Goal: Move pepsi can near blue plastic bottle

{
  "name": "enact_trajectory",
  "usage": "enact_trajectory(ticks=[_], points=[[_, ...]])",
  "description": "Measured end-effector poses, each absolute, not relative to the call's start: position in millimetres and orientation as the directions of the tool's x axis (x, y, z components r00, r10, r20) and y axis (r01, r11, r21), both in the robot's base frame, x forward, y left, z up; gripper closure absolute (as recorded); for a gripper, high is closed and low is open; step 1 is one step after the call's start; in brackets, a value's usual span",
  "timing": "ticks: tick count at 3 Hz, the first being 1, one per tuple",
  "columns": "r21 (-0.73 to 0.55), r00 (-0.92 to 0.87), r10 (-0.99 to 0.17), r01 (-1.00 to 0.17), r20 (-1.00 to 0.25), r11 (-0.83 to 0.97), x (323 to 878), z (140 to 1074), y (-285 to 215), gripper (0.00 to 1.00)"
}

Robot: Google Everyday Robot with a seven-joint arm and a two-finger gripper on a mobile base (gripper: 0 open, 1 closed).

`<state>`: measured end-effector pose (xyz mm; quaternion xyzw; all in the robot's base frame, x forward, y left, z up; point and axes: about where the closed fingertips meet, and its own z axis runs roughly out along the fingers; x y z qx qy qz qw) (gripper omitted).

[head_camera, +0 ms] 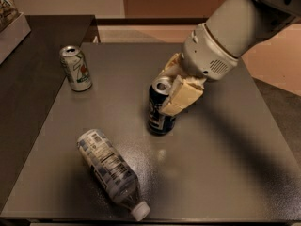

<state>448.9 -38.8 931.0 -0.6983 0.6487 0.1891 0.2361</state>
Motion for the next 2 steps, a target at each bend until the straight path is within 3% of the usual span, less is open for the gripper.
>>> enact_trajectory(ticks=[2], points=[[-0.113,0.212,-0.811,-0.977,-0.545,-0.179,420.4,929.9,-9.6,1.0]])
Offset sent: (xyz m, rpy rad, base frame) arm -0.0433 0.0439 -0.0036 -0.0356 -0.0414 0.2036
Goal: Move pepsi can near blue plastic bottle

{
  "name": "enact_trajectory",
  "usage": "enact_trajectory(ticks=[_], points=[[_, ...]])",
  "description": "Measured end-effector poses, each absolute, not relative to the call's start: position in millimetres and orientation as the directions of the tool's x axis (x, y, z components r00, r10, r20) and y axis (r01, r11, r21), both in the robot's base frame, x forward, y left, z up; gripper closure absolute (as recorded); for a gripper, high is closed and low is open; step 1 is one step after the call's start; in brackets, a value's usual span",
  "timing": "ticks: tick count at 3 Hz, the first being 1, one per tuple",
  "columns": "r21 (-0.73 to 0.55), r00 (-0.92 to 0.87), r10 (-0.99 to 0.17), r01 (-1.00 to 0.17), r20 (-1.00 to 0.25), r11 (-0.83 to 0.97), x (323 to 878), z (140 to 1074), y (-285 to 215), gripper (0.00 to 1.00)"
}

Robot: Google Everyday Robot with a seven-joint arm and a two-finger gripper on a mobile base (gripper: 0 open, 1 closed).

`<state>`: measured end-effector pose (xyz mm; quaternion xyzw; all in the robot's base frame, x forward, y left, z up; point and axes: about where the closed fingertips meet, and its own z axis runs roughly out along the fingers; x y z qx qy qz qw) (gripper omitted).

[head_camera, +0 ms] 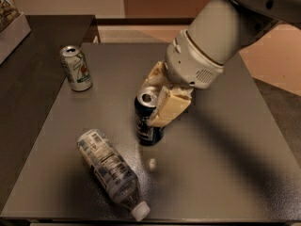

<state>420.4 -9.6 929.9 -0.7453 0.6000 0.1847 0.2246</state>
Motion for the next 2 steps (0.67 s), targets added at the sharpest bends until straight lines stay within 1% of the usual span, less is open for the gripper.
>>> enact_trajectory(ticks=[1,2], points=[[-0.115,0.251,-0.803,-0.967,-0.541,-0.225,408.8,928.8,2.1,1.0],[-0.111,0.265,-0.803,-0.963,-0.534,-0.244,401.7,925.5,9.8,0.82]])
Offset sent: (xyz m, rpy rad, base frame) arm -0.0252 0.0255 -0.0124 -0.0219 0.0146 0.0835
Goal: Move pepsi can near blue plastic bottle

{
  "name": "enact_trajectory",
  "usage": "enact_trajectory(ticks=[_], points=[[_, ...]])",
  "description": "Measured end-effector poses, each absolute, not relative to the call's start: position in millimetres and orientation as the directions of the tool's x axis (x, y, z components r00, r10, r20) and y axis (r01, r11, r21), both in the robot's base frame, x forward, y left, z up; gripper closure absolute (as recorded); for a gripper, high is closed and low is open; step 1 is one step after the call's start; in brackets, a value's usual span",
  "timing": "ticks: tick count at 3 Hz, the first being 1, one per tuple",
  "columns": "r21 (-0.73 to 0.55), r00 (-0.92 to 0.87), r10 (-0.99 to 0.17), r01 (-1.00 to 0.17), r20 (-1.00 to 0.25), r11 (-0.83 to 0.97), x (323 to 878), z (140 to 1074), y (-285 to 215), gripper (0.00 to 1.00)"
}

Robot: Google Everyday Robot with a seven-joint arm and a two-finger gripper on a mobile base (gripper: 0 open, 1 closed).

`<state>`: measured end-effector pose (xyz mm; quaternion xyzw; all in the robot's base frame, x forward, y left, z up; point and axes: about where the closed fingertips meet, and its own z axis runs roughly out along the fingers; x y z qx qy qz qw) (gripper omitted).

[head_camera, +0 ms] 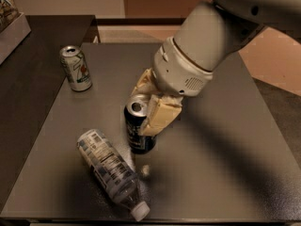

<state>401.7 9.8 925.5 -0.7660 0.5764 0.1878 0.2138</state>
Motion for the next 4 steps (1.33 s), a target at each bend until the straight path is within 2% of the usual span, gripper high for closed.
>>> enact_trajectory(ticks=[3,4], points=[[-0.08,0.249,-0.812,-0.966,-0.528,-0.244,396.8,919.3,16.8,0.13],[-0.085,0.253,-0.812,-0.966,-0.526,-0.245,395.9,920.9,18.0,0.0]])
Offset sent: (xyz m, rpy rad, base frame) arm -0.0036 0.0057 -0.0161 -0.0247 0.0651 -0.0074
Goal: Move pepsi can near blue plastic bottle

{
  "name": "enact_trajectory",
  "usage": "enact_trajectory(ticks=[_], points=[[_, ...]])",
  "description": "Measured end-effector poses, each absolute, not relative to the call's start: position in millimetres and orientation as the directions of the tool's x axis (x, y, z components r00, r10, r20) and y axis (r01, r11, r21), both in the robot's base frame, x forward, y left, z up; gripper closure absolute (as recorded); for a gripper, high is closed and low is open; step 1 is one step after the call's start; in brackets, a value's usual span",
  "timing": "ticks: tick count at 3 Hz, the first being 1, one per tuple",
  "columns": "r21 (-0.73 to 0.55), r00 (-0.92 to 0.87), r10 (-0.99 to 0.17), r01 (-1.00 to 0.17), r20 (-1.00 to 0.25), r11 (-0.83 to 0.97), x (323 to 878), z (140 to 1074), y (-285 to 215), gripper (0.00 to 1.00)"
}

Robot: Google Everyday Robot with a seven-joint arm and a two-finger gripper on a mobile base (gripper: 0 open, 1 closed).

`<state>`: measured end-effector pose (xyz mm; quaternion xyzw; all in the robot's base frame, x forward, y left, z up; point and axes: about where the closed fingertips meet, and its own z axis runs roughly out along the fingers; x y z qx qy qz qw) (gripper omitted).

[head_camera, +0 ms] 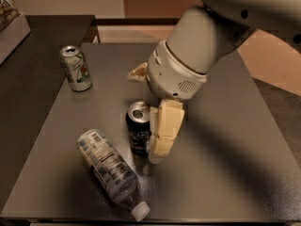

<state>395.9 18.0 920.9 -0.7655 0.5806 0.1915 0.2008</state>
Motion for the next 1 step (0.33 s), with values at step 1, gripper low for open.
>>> enact_trajectory(ticks=[1], points=[[-0.085,0.253,-0.812,-0.966,-0.526,-0.245,395.9,921.0,18.1,0.0]])
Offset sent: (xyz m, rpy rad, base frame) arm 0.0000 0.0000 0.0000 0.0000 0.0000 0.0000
